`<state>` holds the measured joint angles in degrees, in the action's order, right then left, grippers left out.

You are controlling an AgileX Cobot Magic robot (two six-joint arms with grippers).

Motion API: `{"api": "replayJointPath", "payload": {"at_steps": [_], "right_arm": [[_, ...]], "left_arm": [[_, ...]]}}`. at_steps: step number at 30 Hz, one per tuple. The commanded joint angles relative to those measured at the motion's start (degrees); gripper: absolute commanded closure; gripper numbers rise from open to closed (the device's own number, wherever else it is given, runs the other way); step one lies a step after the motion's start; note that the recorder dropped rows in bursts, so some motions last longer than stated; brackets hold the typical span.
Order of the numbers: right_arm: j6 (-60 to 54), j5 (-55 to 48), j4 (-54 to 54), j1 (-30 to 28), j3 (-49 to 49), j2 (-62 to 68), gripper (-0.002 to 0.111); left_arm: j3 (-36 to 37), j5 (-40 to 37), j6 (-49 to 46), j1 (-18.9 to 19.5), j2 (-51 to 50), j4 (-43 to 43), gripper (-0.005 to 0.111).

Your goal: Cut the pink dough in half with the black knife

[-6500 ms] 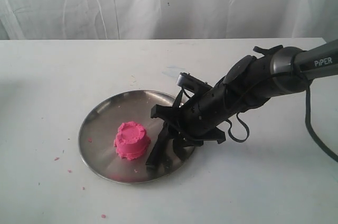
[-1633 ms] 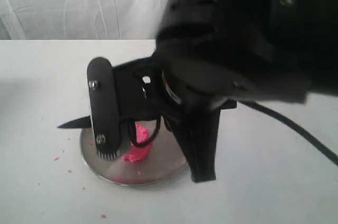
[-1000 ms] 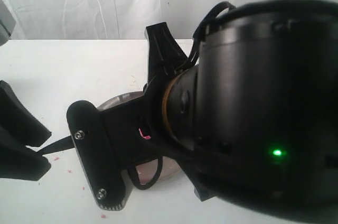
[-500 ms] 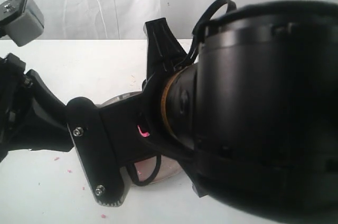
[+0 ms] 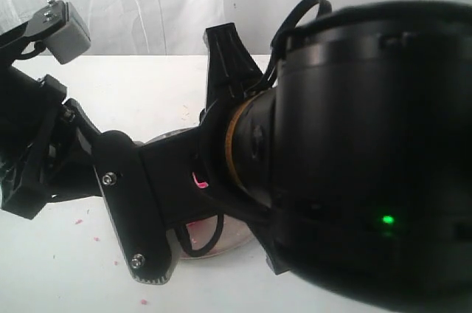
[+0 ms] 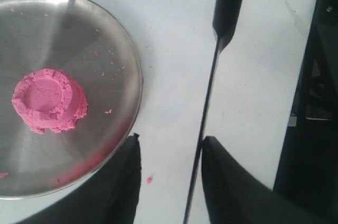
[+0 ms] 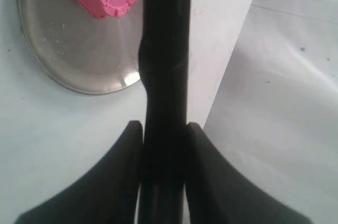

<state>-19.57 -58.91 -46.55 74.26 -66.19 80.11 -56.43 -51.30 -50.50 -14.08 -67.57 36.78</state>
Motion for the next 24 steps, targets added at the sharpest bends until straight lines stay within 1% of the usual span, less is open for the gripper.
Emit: {"api": "replayJointPath", "payload": {"at_steps": [1,2,4,5,12,14,15,17,18,19,21,22,24], "right_arm": [[0.5,0.2,-1.1,0.0,0.2,-0.6,0.108],[0.5,0.2,-1.1,0.0,0.2,-0.6,0.108],[0.5,0.2,-1.1,0.0,0.2,-0.6,0.108],[0.5,0.2,-1.1,0.0,0.2,-0.6,0.108],[1.0,0.2,-1.1,0.0,0.2,-0.6,0.108],[1.5,0.2,-1.1,0.0,0.2,-0.6,0.108],[1.6,0.2,-1.1,0.0,0.2,-0.6,0.108],[1.6,0.2,-1.1,0.0,0.2,-0.6,0.108],[1.6,0.2,-1.1,0.0,0.2,-0.6,0.108],[1.6,0.2,-1.1,0.0,0.2,-0.6,0.108],[1.6,0.1,-1.1,0.0,0.2,-0.6,0.108],[1.6,0.1,-1.1,0.0,0.2,-0.6,0.108],[1.7,0.1,-1.1,0.0,0.2,-0.6,0.108]], "left_arm": [[-0.2,0.8,-0.7,-0.4,0.1,1.9,0.081],[-0.2,0.8,-0.7,-0.4,0.1,1.9,0.087],[-0.2,0.8,-0.7,-0.4,0.1,1.9,0.105],[-0.2,0.7,-0.7,-0.4,0.1,1.9,0.107],[-0.2,0.3,-0.7,-0.4,0.1,2.4,0.107],[-0.2,0.2,-0.7,-0.4,0.1,3.8,0.107],[-0.2,0.0,-0.7,-0.4,0.1,4.6,0.106],[-0.2,-0.1,-0.9,-0.4,0.1,5.8,0.099],[-0.2,-0.3,-1.0,-0.4,0.1,5.9,0.095],[-0.2,-0.7,-1.4,-0.4,0.1,5.9,0.087],[-0.2,-1.4,-2.1,-0.4,0.1,5.9,0.075],[-0.2,-1.4,-2.1,-0.4,0.1,5.9,0.072],[-0.2,-1.4,-2.1,-0.4,0.1,5.9,0.073]]}}
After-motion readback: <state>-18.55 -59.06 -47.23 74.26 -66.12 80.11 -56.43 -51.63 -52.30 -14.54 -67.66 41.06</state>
